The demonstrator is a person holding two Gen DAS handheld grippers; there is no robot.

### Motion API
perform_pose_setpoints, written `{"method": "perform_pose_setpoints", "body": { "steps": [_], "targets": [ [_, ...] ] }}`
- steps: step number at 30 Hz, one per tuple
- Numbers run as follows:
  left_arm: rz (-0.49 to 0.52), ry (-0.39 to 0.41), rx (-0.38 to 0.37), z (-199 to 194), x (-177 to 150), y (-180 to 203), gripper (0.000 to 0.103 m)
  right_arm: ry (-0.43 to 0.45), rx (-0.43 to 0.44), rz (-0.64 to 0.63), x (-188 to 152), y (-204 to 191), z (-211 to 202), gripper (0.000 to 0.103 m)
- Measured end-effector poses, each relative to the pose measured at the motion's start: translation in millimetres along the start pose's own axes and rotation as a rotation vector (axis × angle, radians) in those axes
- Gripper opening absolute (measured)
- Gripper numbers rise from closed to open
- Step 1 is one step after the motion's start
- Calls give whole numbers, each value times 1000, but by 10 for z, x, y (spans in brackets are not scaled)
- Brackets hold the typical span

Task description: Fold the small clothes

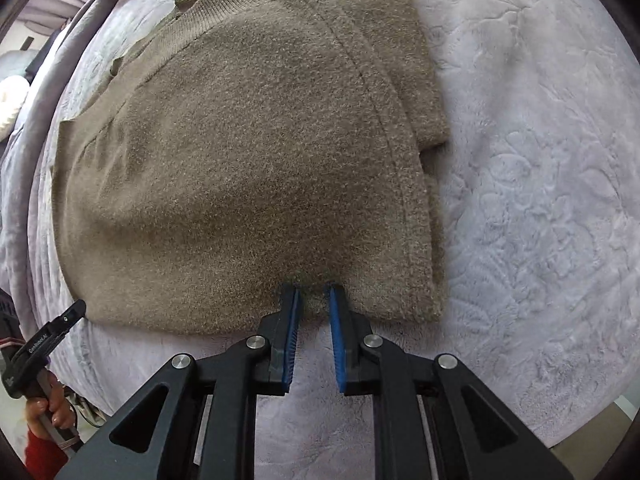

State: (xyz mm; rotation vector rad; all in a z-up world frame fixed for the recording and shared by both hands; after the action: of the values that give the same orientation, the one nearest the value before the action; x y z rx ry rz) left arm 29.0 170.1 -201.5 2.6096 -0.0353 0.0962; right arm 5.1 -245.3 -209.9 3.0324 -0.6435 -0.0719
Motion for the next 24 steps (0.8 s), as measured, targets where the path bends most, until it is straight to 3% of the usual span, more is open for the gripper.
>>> {"method": "perform_pose_setpoints", "body": {
  "steps": [5, 13, 14, 15, 16, 18, 24],
  "targets": [
    [40, 11, 35, -106, -60, 33, 22, 7, -42, -26, -4, -57, -125, 19],
    [34, 48, 52, -256, -118, 99, 24, 86, 64, -162, 200, -852, -535, 19],
    [33, 60, 54, -284, -117, 88, 34, 94, 83, -190, 246, -1025, -574, 19],
    [24, 82, 60, -345, -112, 55, 76, 102, 99, -218, 275, -1199, -609, 19],
    [13, 112, 74, -405, -100, 26, 103, 109, 112, -247, 323, -1368, -624, 19],
    [9, 164, 84, -515, -72, -7, 103, 116, 138, -299, 432, -1835, -580, 19],
    [-46, 211, 122, -654, 65, -202, 103, 141, 185, -402, 751, -2825, -482, 19]
  ]
}}
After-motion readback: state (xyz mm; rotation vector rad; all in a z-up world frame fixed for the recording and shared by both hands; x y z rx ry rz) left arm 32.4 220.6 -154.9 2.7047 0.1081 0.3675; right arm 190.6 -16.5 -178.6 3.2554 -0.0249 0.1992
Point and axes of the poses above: each gripper's, at about its wrist camera, not at the fingertips, and z roughly the way its jaws point, y to its right, x to its top, the point moved 6 cm from there along z, roughly the way its jaws point, and after that the axes turned 12 degrees about -x, right-handed, at the moved point
